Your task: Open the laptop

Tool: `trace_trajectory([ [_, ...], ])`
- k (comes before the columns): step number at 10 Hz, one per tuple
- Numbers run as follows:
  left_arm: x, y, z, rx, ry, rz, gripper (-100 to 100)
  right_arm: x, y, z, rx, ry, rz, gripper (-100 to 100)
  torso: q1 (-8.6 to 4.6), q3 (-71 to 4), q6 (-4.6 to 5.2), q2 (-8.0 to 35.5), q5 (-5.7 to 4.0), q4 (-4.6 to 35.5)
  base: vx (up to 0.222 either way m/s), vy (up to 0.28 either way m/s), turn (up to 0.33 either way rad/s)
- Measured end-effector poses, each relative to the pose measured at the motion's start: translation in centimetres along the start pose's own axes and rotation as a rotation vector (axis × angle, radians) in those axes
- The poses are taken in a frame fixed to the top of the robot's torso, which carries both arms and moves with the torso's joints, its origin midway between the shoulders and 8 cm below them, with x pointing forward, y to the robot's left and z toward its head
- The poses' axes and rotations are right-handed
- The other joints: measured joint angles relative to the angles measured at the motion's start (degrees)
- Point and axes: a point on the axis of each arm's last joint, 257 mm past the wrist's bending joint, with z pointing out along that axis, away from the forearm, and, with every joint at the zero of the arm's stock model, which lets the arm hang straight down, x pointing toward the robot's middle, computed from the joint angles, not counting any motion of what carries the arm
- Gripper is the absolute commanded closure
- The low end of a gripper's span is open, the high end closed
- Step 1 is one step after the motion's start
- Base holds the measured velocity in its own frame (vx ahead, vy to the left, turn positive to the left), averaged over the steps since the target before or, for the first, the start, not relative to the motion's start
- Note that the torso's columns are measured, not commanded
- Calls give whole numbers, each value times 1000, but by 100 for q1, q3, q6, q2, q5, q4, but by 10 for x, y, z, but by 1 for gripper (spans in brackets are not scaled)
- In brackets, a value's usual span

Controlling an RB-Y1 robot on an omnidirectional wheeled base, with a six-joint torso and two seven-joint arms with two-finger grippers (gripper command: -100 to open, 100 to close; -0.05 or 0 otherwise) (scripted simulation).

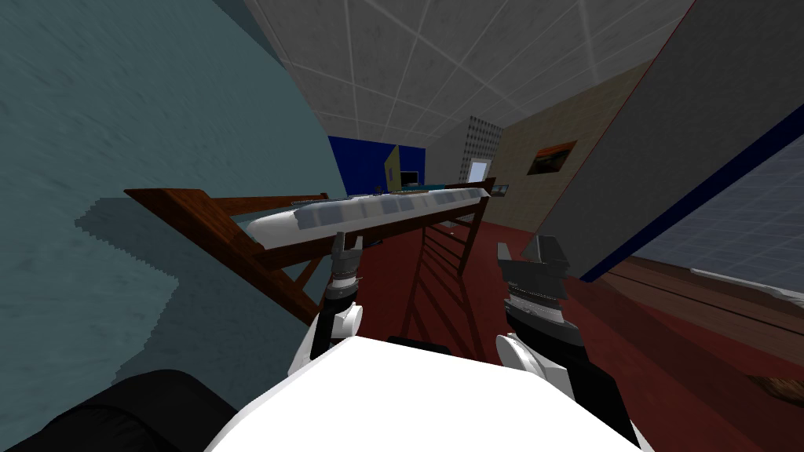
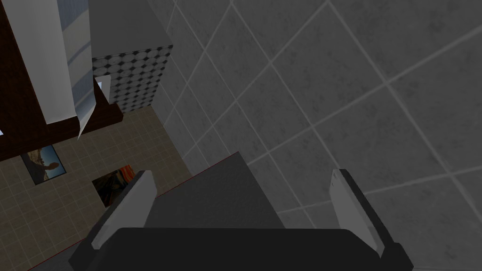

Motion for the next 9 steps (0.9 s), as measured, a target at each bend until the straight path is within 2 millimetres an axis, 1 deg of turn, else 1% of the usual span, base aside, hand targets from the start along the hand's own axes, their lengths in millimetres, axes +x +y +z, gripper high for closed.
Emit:
trace_trajectory([
  [9, 0, 0, 0, 0, 0, 0, 0, 0, 0, 0, 0, 0, 0, 0, 0, 0, 0, 0, 0, 0, 0, 0, 0],
])
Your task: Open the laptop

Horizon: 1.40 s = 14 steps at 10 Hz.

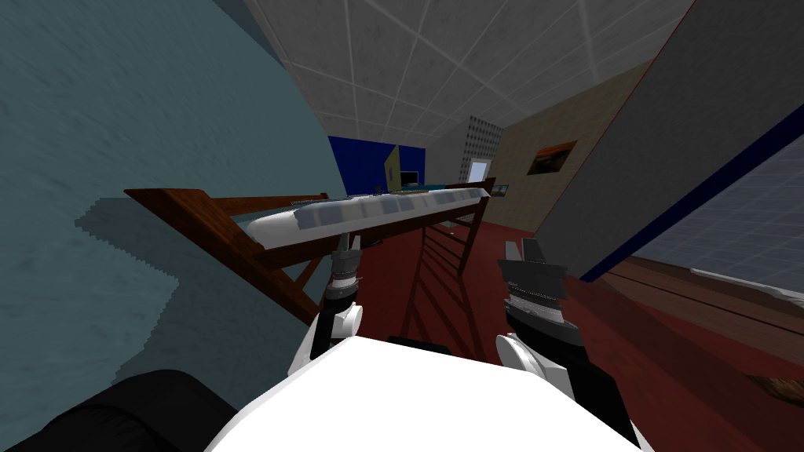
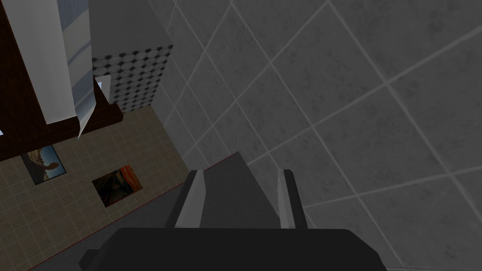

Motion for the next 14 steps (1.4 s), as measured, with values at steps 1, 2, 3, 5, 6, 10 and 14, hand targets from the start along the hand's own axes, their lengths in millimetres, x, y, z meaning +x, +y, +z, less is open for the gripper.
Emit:
trace_trajectory([
  [1, 0, 0, 0, 0, 0, 0, -100, 0, 0, 0, 0, 0, 0, 0, 0, 0, 0, 0, 0, 0, -2, -24, 29],
  [2, 1, -4, 7, 13, 18, 9, -100, 0, 0, 0, 0, 0, 0, 0, -6, 0, 0, 0, -1, 0, 2, -47, 31],
  [3, 3, -6, 14, 25, 35, 21, -100, 0, 0, 0, 0, 0, 0, 0, -13, -1, 0, -2, -3, 0, 1, -45, 25],
  [5, 1, -15, 30, 48, 57, 47, -100, 0, 0, 0, 0, 0, 0, 0, -6, -1, 0, -1, -1, 0, 5, -44, 23],
  [6, 1, -18, 37, 56, 60, 53, -100, 0, 0, 0, 0, 0, 0, 0, 3, -1, 0, -2, 1, -1, 5, -34, 24],
  [10, -3, -32, 70, 96, 65, 98, -100, 0, 0, 0, 0, 0, 0, 0, -3, 0, -1, -1, -1, 0, 7, -45, 29],
  [14, -10, -49, 96, 134, 54, 136, -100, 0, 0, 0, 0, 0, 0, 0, -2, 0, -1, 0, 0, 0, 13, -44, 30],
])
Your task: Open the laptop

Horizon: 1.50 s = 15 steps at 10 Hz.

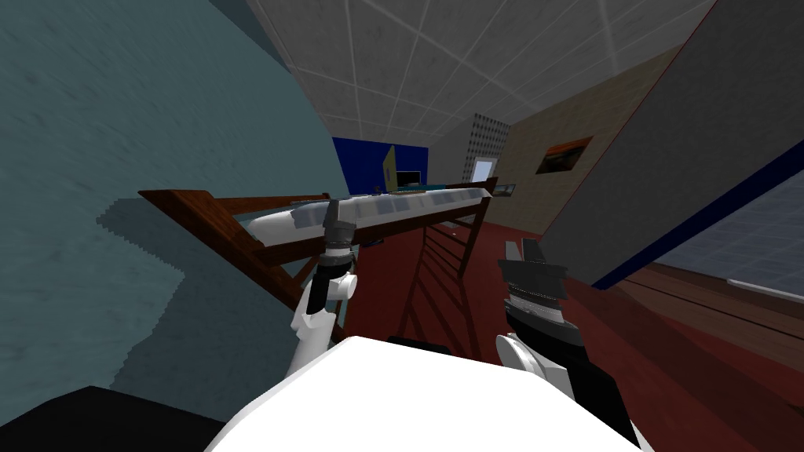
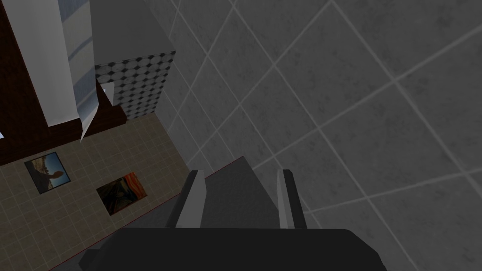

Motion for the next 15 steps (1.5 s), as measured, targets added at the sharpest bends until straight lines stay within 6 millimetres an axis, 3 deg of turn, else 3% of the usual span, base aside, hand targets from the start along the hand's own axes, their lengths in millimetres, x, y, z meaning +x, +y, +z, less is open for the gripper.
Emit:
trace_trajectory([
  [7, -21, -21, 55, 45, -50, 63, -100, 0, 0, 0, 0, 0, 0, 0, 4, 0, 1, 1, 1, 0, 19, -45, 36],
  [15, -43, -38, 102, 50, -120, 110, -100, 0, 0, 0, 0, 0, 0, 0, 4, 0, 1, 2, 0, 0, 19, -37, 33],
])
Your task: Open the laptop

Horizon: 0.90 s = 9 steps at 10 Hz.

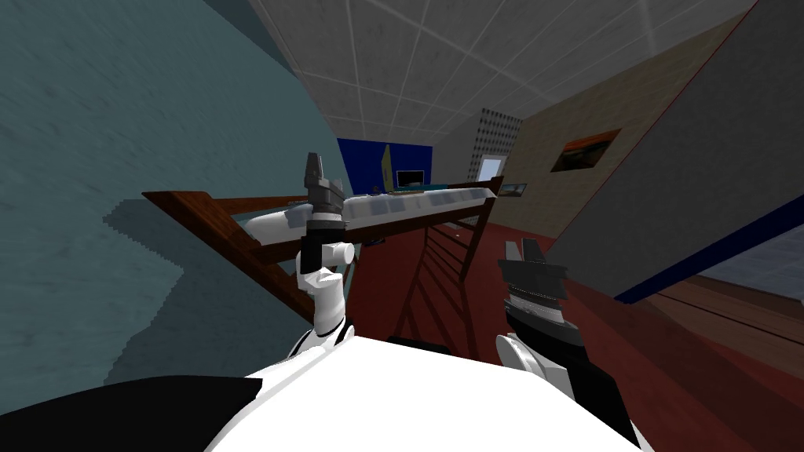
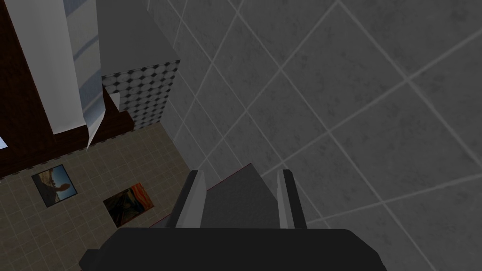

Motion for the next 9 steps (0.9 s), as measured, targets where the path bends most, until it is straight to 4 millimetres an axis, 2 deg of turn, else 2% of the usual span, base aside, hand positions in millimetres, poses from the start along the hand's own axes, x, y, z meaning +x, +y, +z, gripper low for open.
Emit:
trace_trajectory([
  [3, -12, -2, 19, -11, -33, 25, -100, 0, 0, 0, 0, 0, 0, 0, -12, -4, -1, -7, -2, -1, 31, -47, 40],
  [9, -22, -7, 54, -49, -84, 41, -100, 0, 0, 0, 0, 0, 0, 0, -8, -3, 0, -5, -2, -1, 33, -35, 31],
])
